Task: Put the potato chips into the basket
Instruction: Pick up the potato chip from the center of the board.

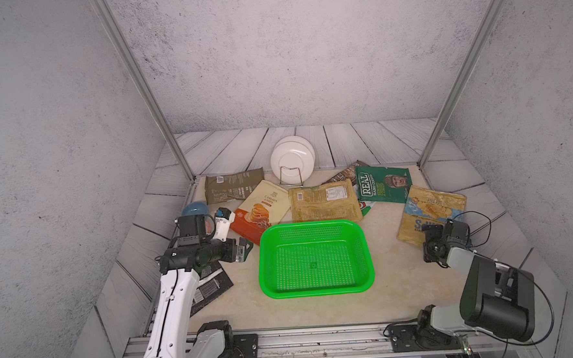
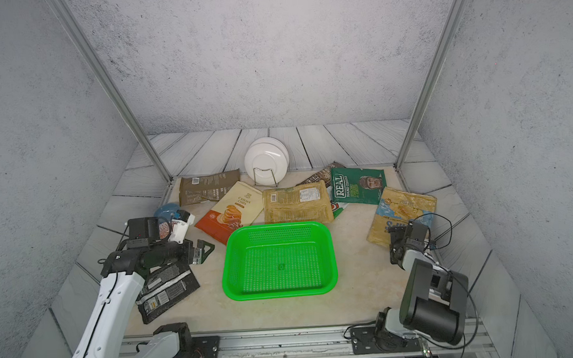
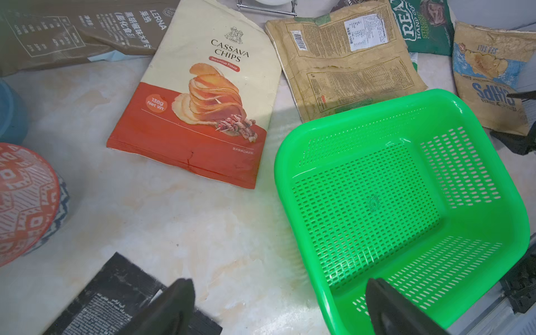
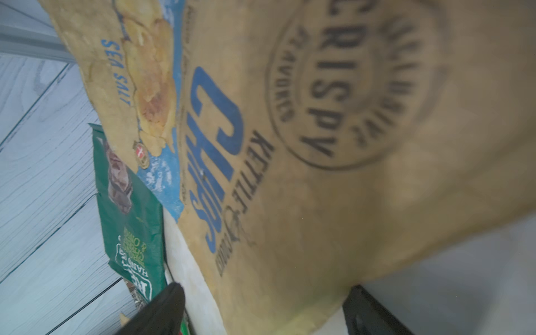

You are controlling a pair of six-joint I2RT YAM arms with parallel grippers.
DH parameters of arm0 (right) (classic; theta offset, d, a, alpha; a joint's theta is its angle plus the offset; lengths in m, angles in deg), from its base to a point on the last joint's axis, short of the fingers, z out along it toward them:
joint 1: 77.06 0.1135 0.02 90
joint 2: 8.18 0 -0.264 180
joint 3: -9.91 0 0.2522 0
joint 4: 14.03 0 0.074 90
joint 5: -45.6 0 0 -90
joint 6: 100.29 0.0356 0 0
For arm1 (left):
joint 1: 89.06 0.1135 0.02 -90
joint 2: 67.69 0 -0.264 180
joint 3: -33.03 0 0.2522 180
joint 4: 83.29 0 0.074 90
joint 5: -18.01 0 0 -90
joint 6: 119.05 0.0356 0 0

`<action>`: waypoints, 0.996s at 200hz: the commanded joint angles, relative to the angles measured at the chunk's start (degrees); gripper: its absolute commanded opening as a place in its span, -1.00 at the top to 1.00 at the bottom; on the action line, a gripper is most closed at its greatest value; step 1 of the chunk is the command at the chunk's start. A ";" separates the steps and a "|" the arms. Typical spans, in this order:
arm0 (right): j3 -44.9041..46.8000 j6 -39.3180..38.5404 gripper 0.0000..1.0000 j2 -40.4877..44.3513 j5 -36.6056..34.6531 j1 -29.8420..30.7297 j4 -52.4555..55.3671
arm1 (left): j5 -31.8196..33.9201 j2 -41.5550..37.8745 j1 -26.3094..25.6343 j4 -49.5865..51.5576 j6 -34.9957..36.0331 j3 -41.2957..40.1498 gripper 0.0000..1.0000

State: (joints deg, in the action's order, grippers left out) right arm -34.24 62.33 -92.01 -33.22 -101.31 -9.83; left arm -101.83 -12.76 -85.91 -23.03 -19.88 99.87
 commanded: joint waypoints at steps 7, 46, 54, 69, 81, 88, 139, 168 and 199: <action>3.49 0.89 -0.66 -10.22 7.06 -0.10 0.86 | -0.63 -0.18 0.25 -0.28 0.80 -0.77 -0.97; 4.93 -2.26 -0.24 -9.77 5.83 -0.08 -0.98 | -0.91 0.06 0.23 -0.28 0.89 -0.75 -0.98; 4.71 -3.45 -0.12 -8.59 5.09 -0.02 0.55 | -0.96 0.04 0.17 -0.30 0.91 -0.75 -0.98; 4.39 -5.26 0.36 -6.01 3.76 -0.04 2.60 | -1.09 0.04 0.14 -0.27 0.92 -0.71 -0.98; 3.80 -6.49 0.55 -3.67 2.88 -0.01 4.89 | -1.01 0.06 0.16 -0.27 0.87 -0.71 -0.98; 3.35 -7.36 0.70 -2.31 2.25 -0.01 6.31 | -1.13 0.02 0.13 -0.27 0.88 -0.78 -0.98; 0.66 -13.92 1.00 10.43 -0.60 -0.01 15.94 | -1.18 -0.14 0.13 -0.19 0.86 -0.77 -0.98; -1.85 -19.16 1.00 18.62 -0.57 -0.09 22.31 | -1.33 -0.27 0.17 -0.23 0.91 -0.70 -0.98; -5.14 -24.05 1.00 25.34 1.11 0.01 27.87 | -1.34 -0.45 0.04 -0.27 0.89 -0.83 -0.99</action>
State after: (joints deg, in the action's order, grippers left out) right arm -36.10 44.58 -71.99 -32.12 -101.49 12.02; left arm -102.27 -12.76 -85.93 -23.03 -19.82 99.85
